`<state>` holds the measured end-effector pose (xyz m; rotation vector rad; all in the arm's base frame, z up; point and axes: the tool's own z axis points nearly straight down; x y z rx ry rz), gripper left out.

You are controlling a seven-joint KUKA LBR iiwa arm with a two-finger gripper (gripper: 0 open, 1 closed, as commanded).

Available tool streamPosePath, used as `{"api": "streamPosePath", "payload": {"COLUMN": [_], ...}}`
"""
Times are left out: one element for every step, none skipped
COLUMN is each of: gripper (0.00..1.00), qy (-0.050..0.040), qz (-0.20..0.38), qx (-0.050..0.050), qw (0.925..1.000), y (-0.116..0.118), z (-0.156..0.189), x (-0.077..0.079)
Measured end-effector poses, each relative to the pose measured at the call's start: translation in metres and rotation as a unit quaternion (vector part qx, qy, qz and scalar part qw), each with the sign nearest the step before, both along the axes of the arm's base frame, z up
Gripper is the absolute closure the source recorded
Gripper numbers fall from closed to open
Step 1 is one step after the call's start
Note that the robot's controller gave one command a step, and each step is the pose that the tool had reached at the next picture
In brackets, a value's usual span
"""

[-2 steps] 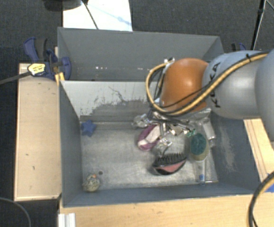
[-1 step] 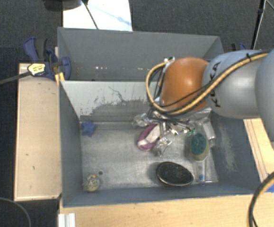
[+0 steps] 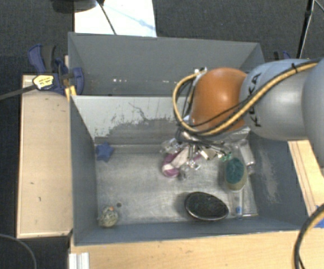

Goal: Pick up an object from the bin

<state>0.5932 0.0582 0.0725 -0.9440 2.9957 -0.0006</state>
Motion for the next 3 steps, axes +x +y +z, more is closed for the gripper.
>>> {"api": "streamPosePath", "payload": {"gripper": [1.0, 1.0, 1.0], "qy": [-0.0031, -0.0031, -0.0028], "qz": [-0.002, -0.003, -0.005], "qx": [0.001, 0.001, 0.001], "qw": [1.0, 1.0, 1.0], "y": [0.0, 0.001, 0.001], "z": [0.018, 0.043, 0.078], "x": [0.001, 0.002, 0.003]}}
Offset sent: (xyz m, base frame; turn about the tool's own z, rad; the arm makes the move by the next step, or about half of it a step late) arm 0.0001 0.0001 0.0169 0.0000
